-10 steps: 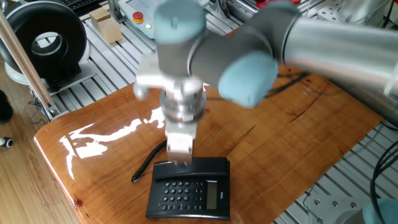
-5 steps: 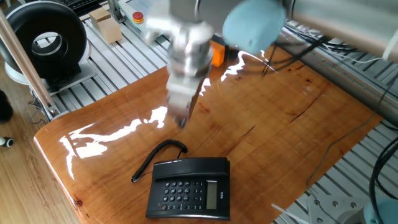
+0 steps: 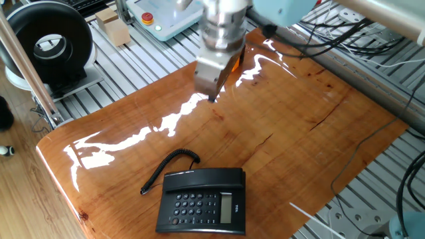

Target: Place the handset of the telephone on the corresponding phone cradle

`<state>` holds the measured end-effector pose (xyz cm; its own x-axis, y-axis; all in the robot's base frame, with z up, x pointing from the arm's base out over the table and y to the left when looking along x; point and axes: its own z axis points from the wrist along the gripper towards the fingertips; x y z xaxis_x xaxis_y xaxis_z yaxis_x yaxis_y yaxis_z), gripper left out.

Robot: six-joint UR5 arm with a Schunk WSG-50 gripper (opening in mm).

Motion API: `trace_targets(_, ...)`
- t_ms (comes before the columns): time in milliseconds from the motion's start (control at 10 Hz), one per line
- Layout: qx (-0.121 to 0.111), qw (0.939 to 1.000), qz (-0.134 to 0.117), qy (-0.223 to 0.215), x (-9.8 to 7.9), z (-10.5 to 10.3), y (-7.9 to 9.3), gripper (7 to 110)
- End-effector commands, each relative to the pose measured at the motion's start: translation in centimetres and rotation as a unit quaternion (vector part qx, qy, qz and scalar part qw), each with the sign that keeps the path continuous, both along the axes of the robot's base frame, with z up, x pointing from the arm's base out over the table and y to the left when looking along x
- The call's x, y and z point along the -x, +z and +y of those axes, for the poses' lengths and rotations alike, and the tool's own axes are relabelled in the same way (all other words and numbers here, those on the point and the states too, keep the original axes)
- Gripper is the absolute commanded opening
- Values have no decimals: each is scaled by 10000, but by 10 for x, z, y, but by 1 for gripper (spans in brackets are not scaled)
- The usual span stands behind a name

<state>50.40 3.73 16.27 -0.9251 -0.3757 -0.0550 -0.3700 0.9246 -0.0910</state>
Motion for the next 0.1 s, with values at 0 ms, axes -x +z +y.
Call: trace_targets(0, 4, 9999, -41, -128, -6, -9, 2, 66)
